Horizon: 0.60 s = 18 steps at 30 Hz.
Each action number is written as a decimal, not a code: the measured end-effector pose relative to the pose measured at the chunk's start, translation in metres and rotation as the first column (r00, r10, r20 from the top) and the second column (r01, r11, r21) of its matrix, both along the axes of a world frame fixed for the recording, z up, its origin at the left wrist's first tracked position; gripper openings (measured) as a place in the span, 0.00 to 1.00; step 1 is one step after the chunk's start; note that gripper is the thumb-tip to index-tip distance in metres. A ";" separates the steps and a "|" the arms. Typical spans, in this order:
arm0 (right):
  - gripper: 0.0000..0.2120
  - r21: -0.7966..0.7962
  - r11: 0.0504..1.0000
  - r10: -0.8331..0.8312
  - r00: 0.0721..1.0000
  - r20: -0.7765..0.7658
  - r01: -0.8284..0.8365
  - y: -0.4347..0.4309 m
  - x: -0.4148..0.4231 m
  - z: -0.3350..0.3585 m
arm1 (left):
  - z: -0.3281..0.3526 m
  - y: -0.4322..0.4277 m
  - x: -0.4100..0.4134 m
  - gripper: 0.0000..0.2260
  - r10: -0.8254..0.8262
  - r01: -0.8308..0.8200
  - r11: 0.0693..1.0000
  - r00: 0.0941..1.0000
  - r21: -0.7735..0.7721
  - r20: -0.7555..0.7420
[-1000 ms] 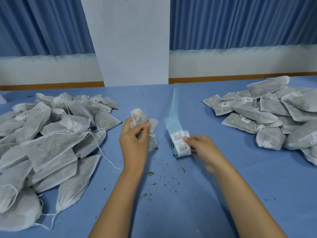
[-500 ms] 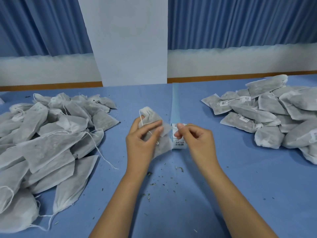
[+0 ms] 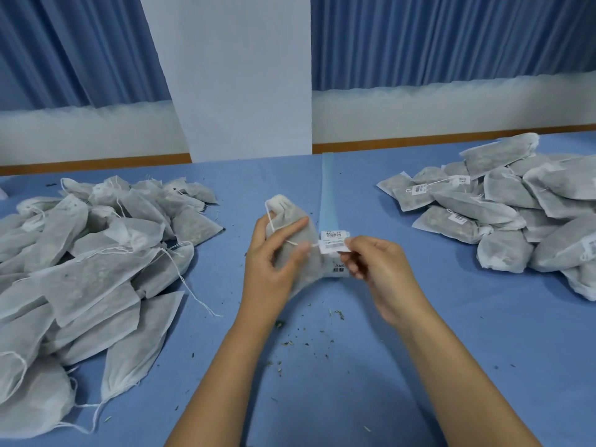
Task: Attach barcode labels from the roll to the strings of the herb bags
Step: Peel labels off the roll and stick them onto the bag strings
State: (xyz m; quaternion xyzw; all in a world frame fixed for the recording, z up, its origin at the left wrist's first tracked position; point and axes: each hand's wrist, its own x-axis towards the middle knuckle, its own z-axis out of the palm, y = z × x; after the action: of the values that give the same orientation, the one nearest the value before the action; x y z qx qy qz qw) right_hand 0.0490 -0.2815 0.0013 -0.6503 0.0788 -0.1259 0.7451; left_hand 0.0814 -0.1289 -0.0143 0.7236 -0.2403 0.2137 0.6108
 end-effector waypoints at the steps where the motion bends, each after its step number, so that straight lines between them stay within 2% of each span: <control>1: 0.13 -0.016 0.998 -0.063 0.998 0.022 0.064 -0.005 0.001 0.001 | 0.001 0.002 0.001 0.12 0.011 -0.013 0.999 0.999 -0.047 -0.032; 3: 0.11 -0.015 0.988 -0.152 0.983 0.100 0.154 -0.012 0.002 0.002 | 0.003 0.006 0.005 0.19 0.017 -0.033 0.992 0.991 -0.119 -0.130; 5: 0.12 -0.010 0.986 -0.162 0.965 0.206 0.168 -0.009 -0.002 0.003 | 0.002 0.007 0.008 0.23 0.001 -0.030 0.989 0.981 -0.147 -0.192; 9: 0.13 -0.104 0.994 0.006 0.922 0.386 0.037 0.009 -0.008 0.003 | 0.000 0.002 0.006 0.22 -0.021 -0.002 0.993 0.981 -0.119 -0.195; 12: 0.08 -0.200 0.979 0.104 0.924 0.367 -0.030 0.018 -0.004 -0.003 | -0.001 0.001 0.006 0.23 -0.064 0.043 0.993 0.979 -0.109 -0.191; 18: 0.07 -0.248 0.969 0.085 0.954 0.287 -0.012 0.024 0.005 -0.016 | 0.002 -0.002 0.002 0.26 -0.158 0.143 0.985 0.972 -0.097 -0.174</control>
State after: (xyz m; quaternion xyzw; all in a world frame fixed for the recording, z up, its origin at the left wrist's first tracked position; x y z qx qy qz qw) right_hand 0.0535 -0.2570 -0.0143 -0.7125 -0.0654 -0.2117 0.6658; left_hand 0.0830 -0.1309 -0.0119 0.6935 -0.2288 0.1101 0.6742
